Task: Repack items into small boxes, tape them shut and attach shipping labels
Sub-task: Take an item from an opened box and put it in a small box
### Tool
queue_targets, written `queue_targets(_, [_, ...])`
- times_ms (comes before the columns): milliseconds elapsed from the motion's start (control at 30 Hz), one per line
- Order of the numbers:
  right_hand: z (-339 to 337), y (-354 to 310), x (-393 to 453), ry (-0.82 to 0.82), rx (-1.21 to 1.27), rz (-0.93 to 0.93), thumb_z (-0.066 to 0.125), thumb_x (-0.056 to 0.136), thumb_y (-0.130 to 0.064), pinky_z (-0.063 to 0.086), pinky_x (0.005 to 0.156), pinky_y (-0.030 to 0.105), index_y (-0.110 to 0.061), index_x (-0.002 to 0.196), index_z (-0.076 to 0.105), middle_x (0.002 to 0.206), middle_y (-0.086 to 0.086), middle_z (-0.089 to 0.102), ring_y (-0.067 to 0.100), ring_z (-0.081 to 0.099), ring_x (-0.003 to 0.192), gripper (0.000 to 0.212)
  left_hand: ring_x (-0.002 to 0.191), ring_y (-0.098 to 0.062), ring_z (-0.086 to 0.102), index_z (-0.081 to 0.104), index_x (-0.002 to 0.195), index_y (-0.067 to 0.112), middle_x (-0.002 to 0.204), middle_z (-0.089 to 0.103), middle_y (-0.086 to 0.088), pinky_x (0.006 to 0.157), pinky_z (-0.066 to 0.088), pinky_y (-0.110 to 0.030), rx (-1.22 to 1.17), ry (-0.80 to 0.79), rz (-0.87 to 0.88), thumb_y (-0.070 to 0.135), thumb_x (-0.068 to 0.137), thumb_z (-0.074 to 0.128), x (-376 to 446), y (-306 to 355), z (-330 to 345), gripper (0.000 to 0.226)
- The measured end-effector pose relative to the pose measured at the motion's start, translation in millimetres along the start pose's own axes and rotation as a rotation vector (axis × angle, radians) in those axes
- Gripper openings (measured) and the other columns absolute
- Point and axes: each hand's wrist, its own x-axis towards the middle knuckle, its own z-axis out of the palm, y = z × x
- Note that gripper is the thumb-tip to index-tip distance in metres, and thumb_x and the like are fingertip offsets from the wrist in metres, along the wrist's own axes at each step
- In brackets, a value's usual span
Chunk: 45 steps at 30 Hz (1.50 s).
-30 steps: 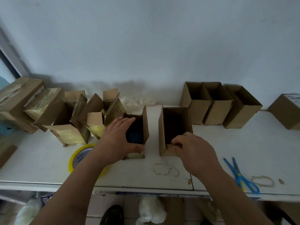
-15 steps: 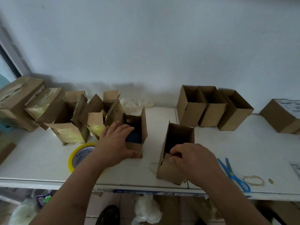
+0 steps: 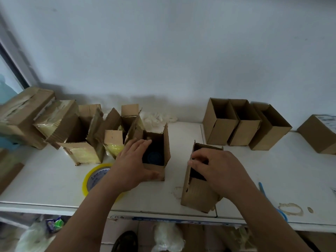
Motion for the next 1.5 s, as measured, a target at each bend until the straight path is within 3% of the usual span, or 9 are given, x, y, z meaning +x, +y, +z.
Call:
queue_targets(200, [-1,-52,58,-0.096,0.007,-0.247,0.054,0.097,-0.037,0.047,0.089,0.030,-0.026,0.119,0.065,0.111,-0.010,0.064,0.008,0.057,0.102,0.027,0.149,-0.018,0.004,-0.009,0.155,0.030,0.162,0.005,0.009,0.121,0.020,-0.040,-0.057,0.035,-0.021,0.056,0.063,0.083,2,-13,12,0.132])
queue_targets(433, [38,-81,151,-0.525,-0.375,-0.314,0.058,0.094,-0.028,0.042,0.069,0.030,-0.017,0.111,0.067,0.099,0.000,0.063,0.018,0.057,0.088,0.021,0.143,-0.016,0.022,-0.016,0.154,0.025,0.158,0.016,0.003,0.113,0.028,-0.029,-0.187,0.036,-0.063,0.049,0.061,0.087,7,-21,23,0.141])
queue_targets(600, [60,-76,172,-0.630,-0.379,-0.264,0.057,0.092,-0.018,0.042,0.066,0.026,-0.013,0.102,0.066,0.088,-0.003,0.058,0.019,0.057,0.085,0.015,0.140,-0.014,0.024,-0.008,0.154,0.029,0.155,0.021,0.006,0.112,0.029,-0.026,-0.188,0.081,-0.043,0.049,0.061,0.085,9,-24,31,0.133])
queue_targets(700, [59,-75,179,-0.680,-0.364,-0.280,0.057,0.091,-0.020,0.039,0.063,0.022,-0.014,0.109,0.066,0.091,-0.005,0.057,0.017,0.055,0.086,0.021,0.142,-0.010,0.021,0.004,0.154,0.030,0.155,0.022,0.011,0.115,0.025,-0.028,-0.111,0.106,-0.007,0.057,0.062,0.081,8,-28,28,0.124])
queue_targets(833, [52,-72,184,-0.739,-0.364,-0.294,0.062,0.091,-0.035,0.044,0.079,0.028,-0.026,0.123,0.063,0.104,-0.009,0.056,0.014,0.054,0.097,0.033,0.145,-0.009,0.014,0.018,0.153,0.028,0.158,0.014,0.012,0.117,0.019,-0.029,-0.002,0.089,-0.009,0.067,0.066,0.073,8,-32,22,0.110])
queue_targets(967, [51,-61,183,-0.736,-0.375,-0.283,0.063,0.089,-0.044,0.047,0.092,0.036,-0.032,0.128,0.059,0.115,-0.007,0.058,0.017,0.055,0.105,0.041,0.145,-0.009,0.015,0.024,0.150,0.029,0.158,0.014,0.011,0.117,0.018,-0.029,0.115,0.123,-0.003,0.072,0.069,0.066,9,-31,21,0.101])
queue_targets(1133, [60,-44,178,-0.673,-0.452,-0.285,0.061,0.088,-0.052,0.048,0.093,0.039,-0.033,0.135,0.051,0.125,-0.005,0.058,0.020,0.055,0.110,0.052,0.145,-0.010,0.016,0.024,0.148,0.030,0.158,0.014,0.012,0.116,0.020,-0.029,0.127,0.114,-0.028,0.080,0.066,0.062,8,-29,21,0.103])
queue_targets(1267, [65,-34,174,-0.620,-0.409,-0.276,0.057,0.092,-0.049,0.044,0.087,0.032,-0.034,0.136,0.050,0.128,-0.004,0.058,0.020,0.054,0.113,0.047,0.144,-0.010,0.016,0.024,0.150,0.033,0.157,0.013,0.015,0.117,0.025,-0.034,-0.010,0.072,-0.076,0.079,0.066,0.063,8,-25,22,0.104])
queue_targets(1500, [63,-24,169,-0.605,-0.419,-0.290,0.052,0.097,-0.038,0.045,0.087,0.034,-0.029,0.136,0.052,0.126,0.001,0.060,0.022,0.056,0.112,0.041,0.128,-0.013,0.042,0.037,0.143,0.037,0.146,0.027,0.006,0.102,0.042,-0.026,-0.333,0.050,-0.150,0.053,0.077,0.075,16,-20,26,0.078])
